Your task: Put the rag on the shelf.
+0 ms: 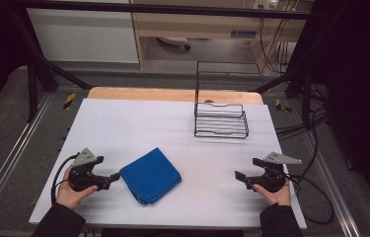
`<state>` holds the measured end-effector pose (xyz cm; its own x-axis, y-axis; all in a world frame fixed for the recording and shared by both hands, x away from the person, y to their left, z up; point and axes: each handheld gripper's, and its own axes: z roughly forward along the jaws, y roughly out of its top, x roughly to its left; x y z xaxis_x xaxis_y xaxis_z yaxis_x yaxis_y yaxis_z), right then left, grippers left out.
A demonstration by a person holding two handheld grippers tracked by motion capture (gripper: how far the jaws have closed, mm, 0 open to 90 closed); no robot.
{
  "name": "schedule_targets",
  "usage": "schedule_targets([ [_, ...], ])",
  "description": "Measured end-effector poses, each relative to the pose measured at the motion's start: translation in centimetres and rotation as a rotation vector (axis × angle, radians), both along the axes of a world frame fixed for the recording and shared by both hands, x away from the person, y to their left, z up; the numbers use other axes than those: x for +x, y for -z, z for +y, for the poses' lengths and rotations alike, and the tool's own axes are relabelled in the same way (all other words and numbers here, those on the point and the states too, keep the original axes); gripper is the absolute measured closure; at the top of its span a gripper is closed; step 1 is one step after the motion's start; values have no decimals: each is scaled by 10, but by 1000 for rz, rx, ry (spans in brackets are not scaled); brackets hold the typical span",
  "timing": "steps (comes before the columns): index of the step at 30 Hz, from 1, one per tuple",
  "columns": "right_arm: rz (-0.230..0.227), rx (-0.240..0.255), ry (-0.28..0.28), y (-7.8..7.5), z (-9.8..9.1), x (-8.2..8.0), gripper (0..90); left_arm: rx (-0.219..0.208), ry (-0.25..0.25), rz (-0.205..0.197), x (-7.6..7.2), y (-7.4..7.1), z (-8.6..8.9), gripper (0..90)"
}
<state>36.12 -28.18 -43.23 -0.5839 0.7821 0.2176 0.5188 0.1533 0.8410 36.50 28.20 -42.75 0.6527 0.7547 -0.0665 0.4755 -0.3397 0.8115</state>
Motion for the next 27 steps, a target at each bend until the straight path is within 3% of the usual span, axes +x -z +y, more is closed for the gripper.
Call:
schedule_targets([
  [15, -4, -24, -8, -2, 12, 0, 25, 19, -2, -5, -1, -1, -5, 73],
  [21, 3, -21, -19, -7, 34, 0, 55, 20, -11, -3, -1, 0, -4, 72],
  [27, 14, -13, -56, -9, 67, 0, 102, 21, -11, -5, -1, -1, -4, 74],
])
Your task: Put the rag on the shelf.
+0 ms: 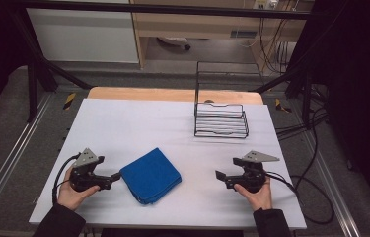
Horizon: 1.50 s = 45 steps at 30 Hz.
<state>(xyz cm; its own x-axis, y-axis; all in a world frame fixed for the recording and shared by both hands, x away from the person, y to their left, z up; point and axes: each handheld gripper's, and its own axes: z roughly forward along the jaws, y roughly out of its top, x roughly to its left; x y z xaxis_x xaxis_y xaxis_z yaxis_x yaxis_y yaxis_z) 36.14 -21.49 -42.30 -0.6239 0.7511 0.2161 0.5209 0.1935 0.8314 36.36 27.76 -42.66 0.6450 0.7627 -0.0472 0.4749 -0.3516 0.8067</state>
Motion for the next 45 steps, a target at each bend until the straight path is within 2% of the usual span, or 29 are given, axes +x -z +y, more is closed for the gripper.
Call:
schedule_targets([
  [4, 21, 1, -51, 0, 27, 3, 129, 2, -5, 1, 0, 0, 0, 74],
  [5, 21, 1, -51, 0, 27, 3, 129, 1, -5, 2, 0, 0, 0, 74],
  [6, 28, -17, -66, 0, 40, 4, 151, 0, -8, 4, 1, 0, 1, 76],
  [8, 34, -18, -71, 1, 47, 4, 170, -1, -9, 4, 1, 1, 1, 77],
  [10, 47, -31, -95, 3, 66, 7, 199, 1, -13, 5, 1, 1, 1, 79],
  [13, 46, -55, -115, 7, 83, 7, 269, 0, -15, 4, 1, 0, 1, 81],
  [23, 73, -84, -149, 16, 125, 14, 459, -5, -21, 3, 1, 1, 2, 84],
  [33, 117, -133, -156, 26, 131, 12, 616, -4, -20, 4, 1, 0, 3, 88],
  [39, 155, -125, -162, 31, 134, 10, 664, -5, -22, 6, 1, 1, 2, 92],
  [45, 167, -104, -141, 33, 136, 8, 751, -4, -26, 5, 1, 0, 2, 94],
])
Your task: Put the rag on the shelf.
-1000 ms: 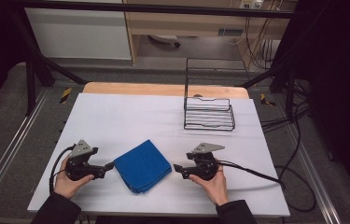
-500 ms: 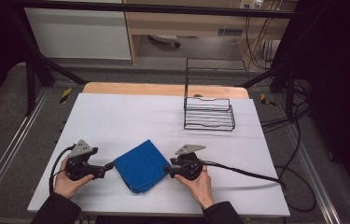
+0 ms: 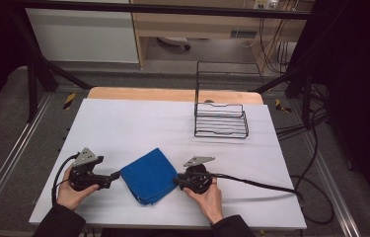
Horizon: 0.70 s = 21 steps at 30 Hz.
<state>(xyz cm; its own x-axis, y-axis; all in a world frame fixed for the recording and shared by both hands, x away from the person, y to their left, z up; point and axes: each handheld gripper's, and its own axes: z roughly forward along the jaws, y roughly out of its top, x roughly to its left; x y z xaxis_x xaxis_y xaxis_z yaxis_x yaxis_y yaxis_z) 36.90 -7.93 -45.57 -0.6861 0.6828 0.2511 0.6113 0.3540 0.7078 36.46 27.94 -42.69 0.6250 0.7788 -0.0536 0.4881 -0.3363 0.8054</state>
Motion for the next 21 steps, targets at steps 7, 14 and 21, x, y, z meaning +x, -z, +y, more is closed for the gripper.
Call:
schedule_targets([
  [7, 31, 33, 8, -1, 0, 0, 842, 7, 4, 1, 0, 0, 0, 97],
  [14, 21, 35, 0, -21, -10, -1, 845, 3, 9, 5, 0, 0, 0, 97],
  [21, 40, 27, 23, -31, -31, 0, 843, 6, 8, 15, -2, -2, -4, 100],
])
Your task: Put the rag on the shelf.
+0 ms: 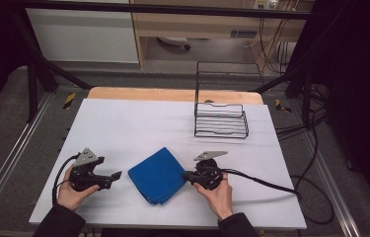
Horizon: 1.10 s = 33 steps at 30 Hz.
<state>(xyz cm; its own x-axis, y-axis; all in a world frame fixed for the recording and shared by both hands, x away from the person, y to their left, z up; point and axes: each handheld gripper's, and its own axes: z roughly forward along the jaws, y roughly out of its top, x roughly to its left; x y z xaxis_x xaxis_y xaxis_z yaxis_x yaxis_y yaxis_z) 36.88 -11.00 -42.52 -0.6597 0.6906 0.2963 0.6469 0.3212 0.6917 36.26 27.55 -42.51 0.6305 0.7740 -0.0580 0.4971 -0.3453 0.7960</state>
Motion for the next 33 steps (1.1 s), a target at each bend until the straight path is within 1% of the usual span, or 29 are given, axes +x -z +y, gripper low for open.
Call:
schedule_targets([
  [4, 7, -8, 19, -1, -12, 0, 840, -2, 6, 9, -1, -3, -7, 137],
  [5, 8, -14, 20, 0, -15, 0, 838, -4, 10, 14, -2, -4, -10, 150],
  [6, 9, -20, 23, 0, -17, 0, 836, -6, 13, 21, -1, -7, -19, 165],
  [7, 6, -26, 24, 0, -19, 1, 835, -6, 13, 21, -1, -7, -19, 185],
  [8, 7, -32, 26, 0, -20, 1, 834, -8, 19, 25, -1, -8, -24, 213],
  [9, 4, -35, 28, 1, -21, 1, 833, 1, 40, 27, 1, -11, -34, 235],
  [11, -4, -41, 30, 1, -22, 1, 832, 22, 46, 34, 6, -13, -46, 264],
  [13, -14, -46, 33, 2, -23, 1, 831, 55, 50, 43, 12, -13, -57, 289],
  [14, -15, -49, 36, 2, -23, 1, 830, 71, 55, 43, 14, -12, -62, 315],
  [15, -20, -52, 38, 3, -23, 1, 830, 71, 55, 43, 14, -12, -62, 346],
  [16, -17, -51, 42, 3, -22, 1, 829, 85, 58, 48, 18, -10, -68, 370],
  [17, -21, -58, 43, 4, -22, 2, 827, 97, 70, 58, 21, -8, -73, 393],
  [18, -21, -58, 43, 4, -22, 2, 827, 103, 84, 75, 25, -6, -77, 393],
  [19, -25, -62, 48, 4, -22, 2, 827, 108, 89, 107, 30, -1, -82, 475],
  [20, -31, -64, 49, 4, -23, 2, 827, 104, 92, 127, 30, 3, -83, 494],
  [21, -33, -64, 49, 4, -23, 3, 826, 104, 92, 127, 30, 3, -83, 525],
  [22, -28, -59, 51, 3, -23, 3, 827, 105, 101, 140, 30, 5, -84, 571],
  [23, -33, -60, 52, 3, -24, 4, 827, 100, 102, 150, 29, 8, -84, 606],
  [24, -33, -60, 52, 3, -24, 4, 827, 105, 109, 162, 28, 9, -85, 606],
  [25, -30, -61, 55, 3, -24, 5, 827, 108, 114, 168, 27, 10, -86, 633],
  [26, -33, -62, 50, 2, -25, 7, 828, 111, 119, 179, 24, 11, -87, 689],
  [27, -31, -59, 51, 1, -25, 8, 828, 115, 126, 190, 24, 11, -88, 719],
  [29, -34, -61, 49, 0, -27, 10, 829, 111, 122, 196, 23, 11, -90, 777],
  [30, -32, -62, 50, -1, -27, 10, 829, 106, 121, 208, 22, 11, -91, 823],
  [32, -27, -63, 52, -2, -28, 12, 829, 108, 114, 208, 21, 11, -93, 865],
  [33, -27, -65, 53, -2, -28, 13, 829, 105, 111, 207, 18, 10, -95, 872],
])
